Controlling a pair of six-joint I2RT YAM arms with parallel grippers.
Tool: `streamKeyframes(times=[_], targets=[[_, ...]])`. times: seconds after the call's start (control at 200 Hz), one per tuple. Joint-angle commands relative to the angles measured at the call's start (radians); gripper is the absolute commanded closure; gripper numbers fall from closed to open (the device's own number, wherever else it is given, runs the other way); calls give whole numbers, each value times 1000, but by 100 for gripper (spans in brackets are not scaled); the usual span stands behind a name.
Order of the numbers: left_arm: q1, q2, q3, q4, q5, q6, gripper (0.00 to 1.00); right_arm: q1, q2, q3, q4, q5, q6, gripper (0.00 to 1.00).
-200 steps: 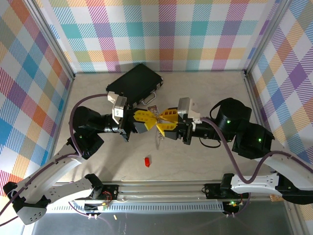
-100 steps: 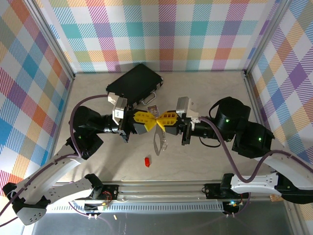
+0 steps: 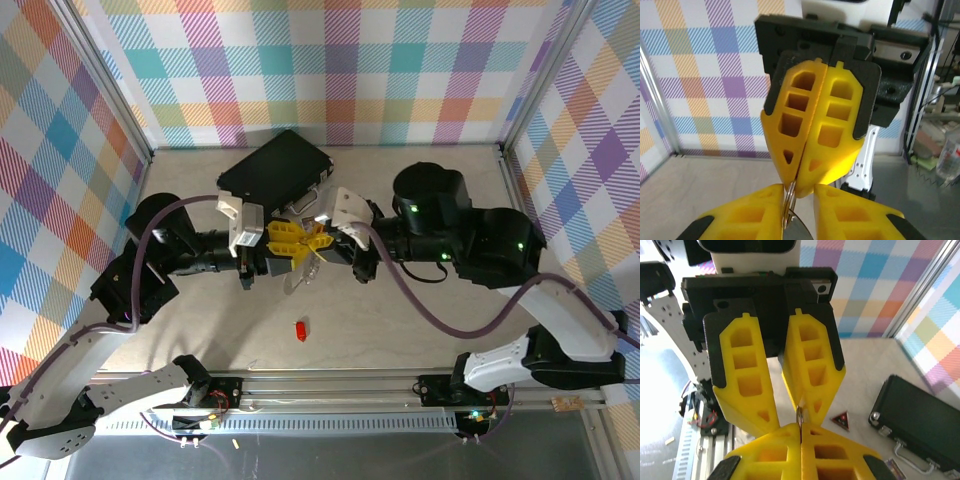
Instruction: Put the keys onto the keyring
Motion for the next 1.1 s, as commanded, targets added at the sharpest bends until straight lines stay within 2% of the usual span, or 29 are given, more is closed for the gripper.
streamKeyframes(times=[0.0, 0.05, 0.105, 0.195, 0.43, 0.57, 0.695, 0.775, 0.93, 1.095], targets=[[4, 6, 23, -112, -23, 81, 79, 6, 36, 86, -140, 1, -55, 100], [5, 6, 22, -112, -25, 83, 82, 6, 51, 105, -152, -10, -60, 100], [4, 5, 19, -113, -22, 85, 91, 6, 64, 117, -163, -24, -65, 100], [4, 2, 18, -113, -18, 83, 100, 6, 74, 124, -176, -46, -72, 100], [4, -1, 11, -93, 4, 61, 100, 9, 66, 112, -179, -102, -84, 100], [5, -6, -9, -31, -5, 13, 100, 16, 38, 52, -121, -92, -76, 100], [5, -33, -60, 88, -14, -60, 100, 16, -54, -84, 19, -90, -35, 75], [4, -50, -95, 188, -8, -111, 100, 16, -130, -188, 133, -80, 1, 66], [4, -59, -143, 318, 29, -192, 100, 16, -221, -313, 259, -69, 52, 67], [4, -57, -170, 397, 70, -239, 100, 16, -231, -328, 277, -55, 66, 71]])
